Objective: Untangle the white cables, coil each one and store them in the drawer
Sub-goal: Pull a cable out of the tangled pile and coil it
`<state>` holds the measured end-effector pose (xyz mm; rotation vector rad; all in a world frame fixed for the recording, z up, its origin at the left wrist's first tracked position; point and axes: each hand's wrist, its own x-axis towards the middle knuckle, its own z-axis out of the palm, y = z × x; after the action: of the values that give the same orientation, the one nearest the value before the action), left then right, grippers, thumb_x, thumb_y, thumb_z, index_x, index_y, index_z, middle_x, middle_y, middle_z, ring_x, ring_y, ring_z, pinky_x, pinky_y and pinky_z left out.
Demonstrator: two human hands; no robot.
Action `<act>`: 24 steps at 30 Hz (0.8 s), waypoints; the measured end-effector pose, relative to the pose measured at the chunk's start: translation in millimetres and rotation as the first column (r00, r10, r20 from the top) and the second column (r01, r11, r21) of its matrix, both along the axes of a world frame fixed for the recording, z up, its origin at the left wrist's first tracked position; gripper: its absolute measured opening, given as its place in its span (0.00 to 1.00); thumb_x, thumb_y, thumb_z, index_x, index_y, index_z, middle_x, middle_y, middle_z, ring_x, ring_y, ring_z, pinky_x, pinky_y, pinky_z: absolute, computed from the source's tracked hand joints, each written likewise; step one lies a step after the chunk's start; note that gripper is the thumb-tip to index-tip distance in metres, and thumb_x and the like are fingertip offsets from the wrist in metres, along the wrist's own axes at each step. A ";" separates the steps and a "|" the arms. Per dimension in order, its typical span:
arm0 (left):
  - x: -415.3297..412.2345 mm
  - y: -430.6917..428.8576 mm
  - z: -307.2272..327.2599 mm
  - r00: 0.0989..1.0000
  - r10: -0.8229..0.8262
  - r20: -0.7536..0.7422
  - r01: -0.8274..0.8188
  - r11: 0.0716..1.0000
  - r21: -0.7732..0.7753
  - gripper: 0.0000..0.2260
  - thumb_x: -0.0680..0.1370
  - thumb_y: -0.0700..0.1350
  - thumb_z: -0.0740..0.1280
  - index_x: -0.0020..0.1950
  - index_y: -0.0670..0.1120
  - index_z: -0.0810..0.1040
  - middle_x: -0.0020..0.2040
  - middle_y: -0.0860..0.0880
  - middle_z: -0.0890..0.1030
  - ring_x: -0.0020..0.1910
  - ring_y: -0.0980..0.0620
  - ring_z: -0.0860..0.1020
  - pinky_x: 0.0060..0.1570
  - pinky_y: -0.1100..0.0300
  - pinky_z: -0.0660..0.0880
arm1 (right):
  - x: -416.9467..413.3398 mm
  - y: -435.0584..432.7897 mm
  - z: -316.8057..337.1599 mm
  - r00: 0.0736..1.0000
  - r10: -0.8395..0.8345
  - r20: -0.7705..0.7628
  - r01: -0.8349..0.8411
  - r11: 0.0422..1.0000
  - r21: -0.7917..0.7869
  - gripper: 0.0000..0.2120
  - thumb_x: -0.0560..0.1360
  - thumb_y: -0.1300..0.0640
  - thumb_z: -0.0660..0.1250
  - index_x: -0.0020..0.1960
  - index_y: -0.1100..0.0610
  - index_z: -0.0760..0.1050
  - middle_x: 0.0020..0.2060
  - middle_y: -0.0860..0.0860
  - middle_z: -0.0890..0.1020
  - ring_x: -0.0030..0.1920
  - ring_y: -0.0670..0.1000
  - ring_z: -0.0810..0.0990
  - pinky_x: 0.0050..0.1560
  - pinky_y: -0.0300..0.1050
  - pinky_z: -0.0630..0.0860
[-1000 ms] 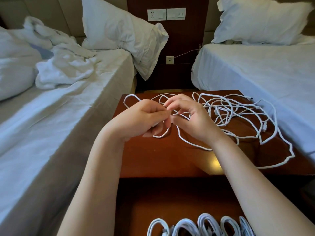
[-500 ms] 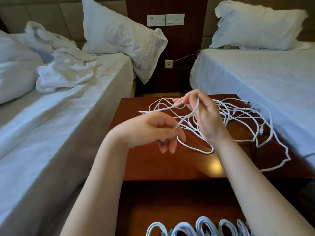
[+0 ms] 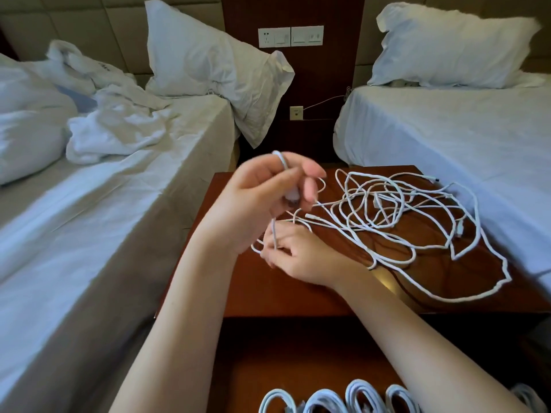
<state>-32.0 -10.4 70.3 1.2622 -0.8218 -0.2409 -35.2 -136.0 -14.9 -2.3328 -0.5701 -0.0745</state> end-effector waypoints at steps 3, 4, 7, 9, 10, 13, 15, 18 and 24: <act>11.2 10.1 -2.4 0.974 0.226 0.036 -0.225 0.974 -0.030 0.11 0.81 0.37 0.55 0.48 0.42 0.77 0.34 0.51 0.79 0.36 0.55 0.77 0.42 0.63 0.75 | 2.5 4.3 -13.3 0.997 0.077 -0.007 -0.077 0.985 -0.157 0.19 0.78 0.56 0.65 0.30 0.46 0.66 0.40 0.44 0.74 0.49 0.44 0.72 0.57 0.49 0.71; 14.9 13.1 -4.7 0.946 0.320 0.049 -0.320 0.947 -0.015 0.12 0.82 0.36 0.54 0.48 0.42 0.77 0.34 0.51 0.79 0.36 0.55 0.77 0.42 0.63 0.75 | 2.9 4.3 -13.1 0.997 0.078 -0.008 -0.078 0.985 -0.151 0.18 0.78 0.56 0.65 0.30 0.47 0.67 0.39 0.45 0.75 0.47 0.44 0.72 0.56 0.48 0.71; 28.7 22.7 -14.7 0.800 0.594 0.083 -0.594 0.804 -0.020 0.15 0.82 0.32 0.52 0.46 0.44 0.77 0.35 0.49 0.79 0.36 0.57 0.78 0.43 0.64 0.75 | 4.1 -2.0 -9.9 0.998 0.053 -0.035 -0.058 0.986 -0.156 0.15 0.79 0.55 0.62 0.35 0.57 0.73 0.36 0.48 0.77 0.44 0.44 0.73 0.53 0.46 0.71; 41.7 31.7 -23.6 0.698 0.706 0.121 -0.710 0.704 -0.011 0.16 0.82 0.32 0.53 0.45 0.46 0.77 0.37 0.47 0.79 0.36 0.56 0.79 0.45 0.63 0.75 | 5.4 -9.9 -5.0 0.999 0.018 -0.051 -0.026 0.990 -0.141 0.16 0.80 0.53 0.61 0.35 0.55 0.73 0.34 0.51 0.77 0.39 0.48 0.75 0.45 0.49 0.72; 47.7 36.6 -28.5 0.651 0.745 0.143 -0.754 0.657 0.010 0.16 0.81 0.33 0.53 0.45 0.47 0.76 0.37 0.47 0.79 0.36 0.56 0.79 0.45 0.61 0.75 | 5.4 -14.6 -2.0 0.999 -0.004 -0.049 -0.002 0.994 -0.108 0.16 0.81 0.52 0.61 0.35 0.52 0.72 0.32 0.52 0.77 0.35 0.49 0.75 0.41 0.51 0.71; 61.7 46.1 -43.6 0.582 0.797 0.164 -0.813 0.571 0.111 0.16 0.81 0.34 0.53 0.43 0.48 0.75 0.37 0.48 0.80 0.34 0.58 0.79 0.43 0.62 0.75 | 6.7 -28.7 6.6 0.998 -0.059 0.028 0.058 0.997 0.047 0.18 0.81 0.56 0.62 0.32 0.47 0.70 0.29 0.55 0.75 0.31 0.55 0.72 0.36 0.55 0.70; 65.4 44.1 -52.6 0.596 0.776 0.204 -0.802 0.563 0.201 0.14 0.81 0.34 0.53 0.44 0.46 0.75 0.36 0.49 0.81 0.35 0.55 0.79 0.44 0.59 0.76 | 7.8 -35.5 10.3 0.989 -0.082 0.123 0.068 0.991 0.116 0.18 0.80 0.58 0.62 0.31 0.50 0.69 0.27 0.51 0.72 0.29 0.51 0.70 0.35 0.51 0.68; 65.1 35.8 -64.2 0.612 0.709 0.352 -0.791 0.530 0.307 0.12 0.81 0.35 0.54 0.45 0.44 0.74 0.36 0.51 0.80 0.38 0.51 0.80 0.44 0.58 0.77 | 7.4 -40.0 13.7 0.952 -0.115 0.283 0.059 0.978 0.199 0.12 0.78 0.57 0.64 0.35 0.51 0.75 0.26 0.47 0.73 0.27 0.46 0.70 0.30 0.42 0.66; 50.1 14.2 -61.0 0.713 0.555 0.428 -0.700 0.544 0.462 0.16 0.82 0.39 0.56 0.35 0.49 0.71 0.34 0.49 0.76 0.31 0.58 0.73 0.29 0.70 0.68 | 9.4 -42.0 20.5 0.771 -0.264 0.580 0.100 0.949 0.300 0.10 0.78 0.56 0.65 0.45 0.61 0.81 0.34 0.49 0.82 0.35 0.46 0.80 0.34 0.38 0.74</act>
<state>18.0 3.9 9.3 2.1578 -0.4159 0.2853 -25.8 -178.1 5.6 -2.0721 -0.5915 -0.9812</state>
